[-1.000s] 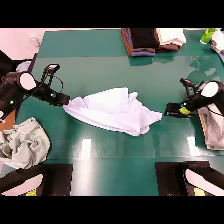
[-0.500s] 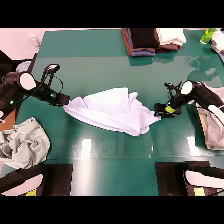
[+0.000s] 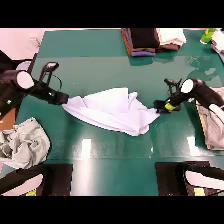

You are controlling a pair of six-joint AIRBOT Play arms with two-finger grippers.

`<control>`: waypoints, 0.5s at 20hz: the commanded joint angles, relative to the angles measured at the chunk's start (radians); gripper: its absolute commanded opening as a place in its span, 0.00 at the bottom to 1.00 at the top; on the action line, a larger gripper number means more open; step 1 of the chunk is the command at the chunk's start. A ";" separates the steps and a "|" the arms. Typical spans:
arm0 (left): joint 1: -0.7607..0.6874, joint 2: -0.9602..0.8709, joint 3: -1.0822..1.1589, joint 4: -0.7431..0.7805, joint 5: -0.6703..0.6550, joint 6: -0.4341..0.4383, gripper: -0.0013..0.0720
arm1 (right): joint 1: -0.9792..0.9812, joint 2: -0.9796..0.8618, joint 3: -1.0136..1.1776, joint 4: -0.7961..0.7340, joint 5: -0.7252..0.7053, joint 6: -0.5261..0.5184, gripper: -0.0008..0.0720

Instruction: Fold the shirts.

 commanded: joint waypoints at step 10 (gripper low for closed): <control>0.000 0.315 0.812 0.069 -0.019 -0.030 0.05 | -0.127 0.472 0.735 0.000 0.080 -0.078 0.04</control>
